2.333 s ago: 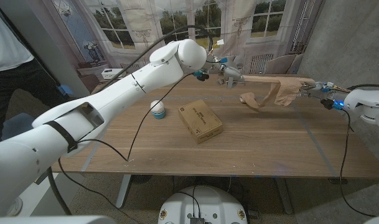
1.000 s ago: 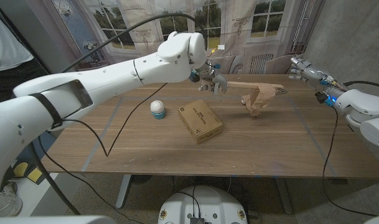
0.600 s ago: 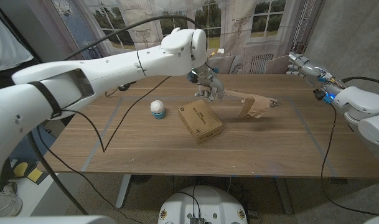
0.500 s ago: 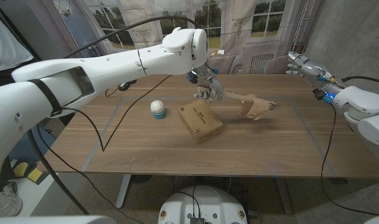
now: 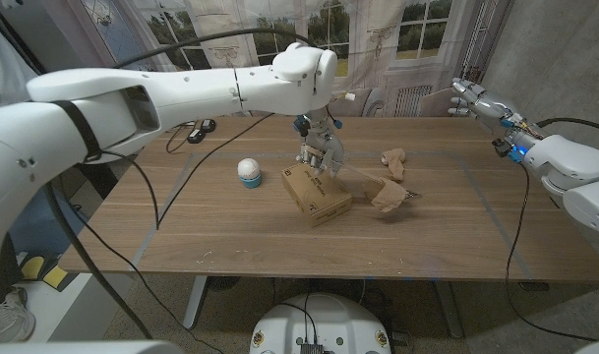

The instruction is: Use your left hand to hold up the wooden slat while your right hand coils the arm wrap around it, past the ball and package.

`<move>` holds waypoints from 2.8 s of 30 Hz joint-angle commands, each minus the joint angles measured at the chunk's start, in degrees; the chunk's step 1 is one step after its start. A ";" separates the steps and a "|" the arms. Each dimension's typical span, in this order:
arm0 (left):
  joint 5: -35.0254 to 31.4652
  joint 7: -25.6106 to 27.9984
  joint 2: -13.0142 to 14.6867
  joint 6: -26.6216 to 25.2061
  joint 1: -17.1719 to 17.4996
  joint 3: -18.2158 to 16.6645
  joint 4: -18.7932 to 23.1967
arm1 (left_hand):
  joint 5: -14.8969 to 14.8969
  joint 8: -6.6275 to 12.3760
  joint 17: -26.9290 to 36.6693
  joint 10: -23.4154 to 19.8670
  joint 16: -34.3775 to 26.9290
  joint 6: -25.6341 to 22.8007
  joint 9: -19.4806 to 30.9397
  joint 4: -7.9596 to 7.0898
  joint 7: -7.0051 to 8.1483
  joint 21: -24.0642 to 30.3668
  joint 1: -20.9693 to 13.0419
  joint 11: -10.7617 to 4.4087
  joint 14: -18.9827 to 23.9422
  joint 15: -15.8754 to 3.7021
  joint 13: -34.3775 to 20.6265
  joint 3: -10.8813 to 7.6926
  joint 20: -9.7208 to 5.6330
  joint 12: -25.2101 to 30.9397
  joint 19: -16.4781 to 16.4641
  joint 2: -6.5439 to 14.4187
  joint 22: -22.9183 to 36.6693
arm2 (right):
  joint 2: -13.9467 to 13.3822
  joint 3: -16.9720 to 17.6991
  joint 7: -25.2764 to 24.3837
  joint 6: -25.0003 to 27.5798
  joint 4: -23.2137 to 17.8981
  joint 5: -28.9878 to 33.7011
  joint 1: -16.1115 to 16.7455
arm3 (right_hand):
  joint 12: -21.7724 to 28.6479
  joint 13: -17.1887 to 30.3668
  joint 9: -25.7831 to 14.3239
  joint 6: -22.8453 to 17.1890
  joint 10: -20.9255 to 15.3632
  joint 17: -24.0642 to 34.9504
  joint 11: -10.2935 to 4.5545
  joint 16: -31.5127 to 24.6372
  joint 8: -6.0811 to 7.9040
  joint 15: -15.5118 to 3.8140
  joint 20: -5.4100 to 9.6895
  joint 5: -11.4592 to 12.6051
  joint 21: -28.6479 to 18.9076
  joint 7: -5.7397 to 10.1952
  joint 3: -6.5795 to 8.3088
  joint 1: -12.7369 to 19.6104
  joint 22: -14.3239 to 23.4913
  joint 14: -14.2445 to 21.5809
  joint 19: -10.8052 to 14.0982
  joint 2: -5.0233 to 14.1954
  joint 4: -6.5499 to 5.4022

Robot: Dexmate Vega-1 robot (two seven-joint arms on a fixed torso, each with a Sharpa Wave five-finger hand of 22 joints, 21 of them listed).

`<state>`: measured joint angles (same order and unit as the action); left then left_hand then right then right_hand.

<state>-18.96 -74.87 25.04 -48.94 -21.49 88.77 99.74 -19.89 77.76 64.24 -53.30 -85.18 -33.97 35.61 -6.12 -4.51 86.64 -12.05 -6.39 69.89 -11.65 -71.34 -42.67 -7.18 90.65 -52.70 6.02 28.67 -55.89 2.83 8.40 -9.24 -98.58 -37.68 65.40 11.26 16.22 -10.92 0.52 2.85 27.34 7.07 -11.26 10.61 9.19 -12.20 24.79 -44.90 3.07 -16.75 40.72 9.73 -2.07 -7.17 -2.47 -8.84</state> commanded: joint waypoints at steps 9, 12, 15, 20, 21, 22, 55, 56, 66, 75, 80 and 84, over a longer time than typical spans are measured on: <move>-4.23 -1.04 -3.45 -4.19 -4.57 10.40 -4.56 | 0.49 -0.79 2.96 2.87 3.23 -0.16 -0.86 -3.35 -0.97 0.15 -3.25 -1.08 -1.14 -0.14 0.00 -3.66 -3.64 -0.41 1.28 3.14 -0.96 | 0.14 -0.23 -0.61 -1.76 -0.75 1.33 0.26 | 0.64 -0.20 -0.19 0.00 -1.06 -0.30 -0.02 -0.60 0.53 -0.19 0.02 0.03 0.41 0.15 -0.39 -0.33 0.24 0.48 0.79 0.13 0.48; -2.95 -1.40 -3.57 -3.35 -4.43 10.10 -5.48 | 0.84 -2.02 -0.04 4.37 6.44 0.65 -2.40 -3.15 -0.47 -0.29 -3.63 -0.62 -2.00 -0.01 0.11 -3.87 -3.59 -0.63 1.92 3.38 -2.23 | -0.06 0.03 -0.95 -1.79 -1.46 1.76 0.56 | 0.74 -0.27 -0.18 -0.11 -1.35 -0.48 0.03 -0.67 0.58 -0.24 0.02 0.03 0.52 0.18 -0.40 -0.35 0.25 0.60 1.01 0.24 0.54; -1.71 -2.34 -3.90 -1.93 -4.48 10.16 -6.63 | 1.73 -4.52 -5.04 5.92 11.35 2.57 -5.40 -2.89 -0.27 -1.17 -3.54 0.08 -2.36 -0.06 0.44 -3.23 -3.89 -0.99 1.79 1.96 -5.36 | -0.15 0.19 -1.23 -1.96 -2.05 2.26 0.75 | 0.76 -0.32 -0.18 -0.22 -1.41 -0.59 -0.03 -0.71 0.62 -0.28 0.03 0.03 0.58 0.22 -0.43 -0.39 0.26 0.70 1.15 0.27 0.56; -1.96 -3.51 -4.44 -1.39 -5.45 11.51 -6.87 | 2.37 -10.87 -23.97 5.33 24.88 5.84 -12.77 0.03 -0.32 -3.33 -4.41 1.19 -1.21 -0.12 16.90 -2.85 -3.39 -14.70 2.64 -2.06 -13.58 | -0.03 0.31 -1.08 -2.55 -2.40 2.69 0.87 | 0.84 -0.43 -0.17 -0.32 -1.63 -0.84 -0.19 -0.79 0.66 -0.41 0.04 0.03 0.71 0.22 -0.47 -0.47 0.27 0.88 1.51 0.38 0.62; -2.24 -3.67 -4.59 -1.53 -5.72 11.88 -6.76 | 2.37 -11.63 -25.75 5.42 25.97 5.52 -13.69 -0.07 -0.57 -3.73 -4.18 1.70 -0.54 -0.15 20.27 -2.83 -3.18 -17.30 2.73 -2.79 -14.91 | -0.01 0.37 -0.92 -2.71 -2.40 2.68 0.91 | 0.85 -0.44 -0.17 -0.30 -1.66 -0.87 -0.18 -0.80 0.65 -0.41 0.04 0.03 0.72 0.19 -0.48 -0.47 0.27 0.89 1.56 0.38 0.63; -2.62 -3.77 -4.72 -1.84 -6.01 12.31 -6.57 | 2.32 -12.52 -27.30 5.99 27.22 5.73 -14.47 -0.33 -0.68 -4.21 -3.93 2.10 -0.65 -0.17 22.65 -2.92 -3.22 -19.25 3.09 -3.10 -15.99 | 0.01 0.45 -0.83 -2.83 -2.42 2.67 1.00 | 0.86 -0.46 -0.17 -0.37 -1.69 -0.92 -0.23 -0.80 0.67 -0.46 0.05 0.03 0.74 0.21 -0.48 -0.47 0.27 0.90 1.63 0.40 0.65; 5.52 16.84 -19.98 -31.04 -25.80 40.65 2.02 | 2.89 -45.03 -52.37 48.42 69.55 36.82 -24.61 0.92 5.02 -37.23 1.92 9.66 -54.91 17.13 52.44 0.70 19.49 -58.91 40.45 -13.43 -18.68 | 1.05 2.53 0.20 -4.08 -2.73 2.83 3.40 | 1.00 -0.92 -0.15 -0.63 -2.29 -2.11 -0.31 -1.10 0.71 -0.96 0.06 0.03 1.27 0.28 -0.78 -0.52 0.29 1.78 3.48 0.56 0.99; 5.94 17.86 -19.47 -31.04 -25.91 40.31 2.65 | 2.94 -45.98 -52.35 49.47 70.25 37.91 -24.56 0.93 5.24 -38.18 2.07 9.76 -56.39 17.75 52.38 1.19 19.51 -59.30 41.47 -13.48 -18.64 | 1.08 2.42 0.29 -4.05 -2.63 2.82 3.27 | 0.99 -0.93 -0.15 -0.61 -2.29 -2.13 -0.31 -1.10 0.70 -0.97 0.05 0.03 1.28 0.28 -0.79 -0.53 0.29 1.78 3.51 0.55 0.99; -33.86 2.93 -7.41 -31.04 -13.26 30.22 5.73 | 2.95 -53.72 -52.17 59.99 73.83 48.04 -24.30 0.07 6.76 -44.68 3.73 11.35 -66.77 20.79 51.98 4.45 19.49 -63.22 47.65 -12.05 -18.46 | 0.51 2.40 -0.38 -2.06 -3.80 2.47 3.58 | 0.97 -1.06 -0.14 -0.62 -2.30 -2.45 -0.25 -1.09 0.69 -0.85 0.02 0.03 1.52 0.26 -0.87 -0.62 0.29 1.78 3.88 0.67 1.01; -51.86 8.34 -1.12 -30.72 1.68 16.21 4.30 | 2.96 -54.20 -51.67 59.18 72.24 45.65 -23.97 -4.17 6.52 -46.13 9.42 12.79 -66.71 21.99 51.66 6.14 19.51 -63.43 47.64 -4.76 -18.07 | -1.63 4.26 -2.36 4.38 -7.34 2.41 4.45 | 1.03 -1.18 -0.14 -0.72 -2.51 -2.76 -0.28 -1.14 0.71 -1.02 0.01 0.05 1.76 0.21 -0.92 -0.54 0.28 1.93 4.16 0.73 1.13; -50.96 15.99 -0.20 -24.73 8.10 7.89 2.09 | 3.01 -53.90 -51.69 56.95 71.36 43.48 -24.00 -4.37 6.23 -46.37 10.99 13.59 -65.17 22.17 51.61 6.95 19.52 -62.93 46.97 -2.93 -18.03 | -2.24 2.08 -2.61 7.93 -7.17 2.09 1.20 | 1.04 -1.23 -0.13 -0.74 -2.57 -2.91 -0.32 -1.10 0.71 -0.94 0.00 0.07 1.89 0.24 -0.90 -0.46 0.28 1.85 4.28 0.81 1.18; -51.34 18.59 -0.40 -19.14 11.67 2.91 -0.47 | 3.02 -54.05 -51.70 56.98 71.30 43.42 -24.00 -4.44 6.20 -46.41 11.31 13.62 -65.15 22.20 51.59 7.11 19.51 -63.06 46.73 -2.22 -18.01 | -2.74 0.08 -2.88 10.88 -7.22 1.55 -1.88 | 1.00 -1.27 -0.13 -0.77 -2.52 -3.01 -0.20 -1.09 0.72 -0.88 -0.01 0.07 1.98 0.25 -0.94 -0.48 0.28 1.84 4.35 0.82 1.20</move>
<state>-43.86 -64.56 21.63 -77.20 -23.61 107.36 103.27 -17.11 23.57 12.41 4.03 -13.49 9.77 11.34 -10.54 1.93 40.25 -0.86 7.07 4.52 10.54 -19.56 -35.69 12.27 27.25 -5.43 2.68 10.55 -57.15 5.99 6.52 -5.66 -104.88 -35.32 68.46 11.92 14.88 -10.94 0.20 0.58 24.21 6.65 -12.13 11.04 8.17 -12.19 24.80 -43.18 3.17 -17.70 39.93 9.72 -0.42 -3.27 -1.68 -7.89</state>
